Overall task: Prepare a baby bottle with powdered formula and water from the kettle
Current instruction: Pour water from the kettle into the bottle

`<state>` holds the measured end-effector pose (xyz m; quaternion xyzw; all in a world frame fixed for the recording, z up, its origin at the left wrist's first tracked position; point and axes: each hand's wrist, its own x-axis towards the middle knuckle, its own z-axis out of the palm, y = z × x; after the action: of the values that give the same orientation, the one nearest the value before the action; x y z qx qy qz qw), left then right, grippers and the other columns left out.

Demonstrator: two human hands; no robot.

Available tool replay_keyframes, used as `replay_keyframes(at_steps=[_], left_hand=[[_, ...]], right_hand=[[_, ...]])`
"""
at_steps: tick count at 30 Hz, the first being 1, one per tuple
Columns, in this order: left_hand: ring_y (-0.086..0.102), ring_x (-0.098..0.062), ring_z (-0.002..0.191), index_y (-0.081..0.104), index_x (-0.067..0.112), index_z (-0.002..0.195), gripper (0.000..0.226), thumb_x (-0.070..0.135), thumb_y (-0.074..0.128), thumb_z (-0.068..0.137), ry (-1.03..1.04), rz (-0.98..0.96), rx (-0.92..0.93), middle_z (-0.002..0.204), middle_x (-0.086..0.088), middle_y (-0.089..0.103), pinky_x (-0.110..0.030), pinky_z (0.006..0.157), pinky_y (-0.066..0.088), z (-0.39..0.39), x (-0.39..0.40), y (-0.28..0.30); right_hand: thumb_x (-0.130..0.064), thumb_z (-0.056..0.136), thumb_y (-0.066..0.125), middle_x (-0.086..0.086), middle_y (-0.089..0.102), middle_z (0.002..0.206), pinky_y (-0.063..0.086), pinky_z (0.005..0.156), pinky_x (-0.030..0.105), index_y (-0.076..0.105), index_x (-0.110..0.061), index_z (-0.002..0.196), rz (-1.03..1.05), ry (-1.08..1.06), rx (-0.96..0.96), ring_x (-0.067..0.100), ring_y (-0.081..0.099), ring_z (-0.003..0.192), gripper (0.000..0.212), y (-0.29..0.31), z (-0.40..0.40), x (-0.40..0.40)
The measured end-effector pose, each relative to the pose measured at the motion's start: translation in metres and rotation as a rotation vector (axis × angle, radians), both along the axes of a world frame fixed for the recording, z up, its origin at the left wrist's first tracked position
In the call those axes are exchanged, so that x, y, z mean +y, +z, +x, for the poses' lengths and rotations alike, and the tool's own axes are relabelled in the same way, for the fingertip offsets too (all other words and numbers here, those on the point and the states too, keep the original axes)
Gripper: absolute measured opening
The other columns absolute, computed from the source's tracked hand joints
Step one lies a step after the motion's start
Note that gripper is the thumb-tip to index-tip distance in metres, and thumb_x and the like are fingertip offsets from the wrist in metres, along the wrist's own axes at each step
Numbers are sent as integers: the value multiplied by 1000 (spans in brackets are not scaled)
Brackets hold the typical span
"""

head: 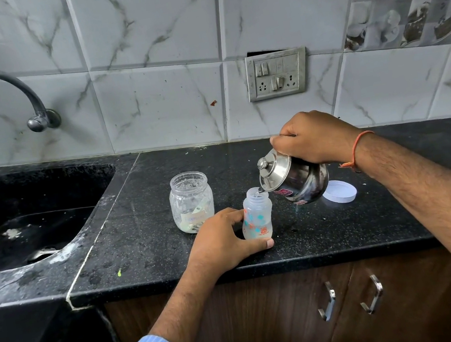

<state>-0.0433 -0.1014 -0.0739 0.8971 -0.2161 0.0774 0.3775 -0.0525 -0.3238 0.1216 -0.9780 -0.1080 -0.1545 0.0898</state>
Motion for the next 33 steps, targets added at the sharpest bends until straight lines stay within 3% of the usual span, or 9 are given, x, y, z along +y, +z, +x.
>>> replay_keyframes(at_steps=[12,33], left_hand=[[60,15,101,78,47,124,81,92,75,57,-2,-1,-6,110,29,69,-11,76,41,0,0,0],[62,11,106,78,46,125,77,87,81,61,4,10,-6,117,28,70,-11,81,43,3,1,-2]], right_hand=[[-38,100,56,0,42,51,27,52,33,42,-16,52,2,-2,18,19,37,52,55,1,0,1],[-39,100,56,-2,41,50,27,51,32,41,-16,52,-35,2,15,18,37,51,56,2,4,2]])
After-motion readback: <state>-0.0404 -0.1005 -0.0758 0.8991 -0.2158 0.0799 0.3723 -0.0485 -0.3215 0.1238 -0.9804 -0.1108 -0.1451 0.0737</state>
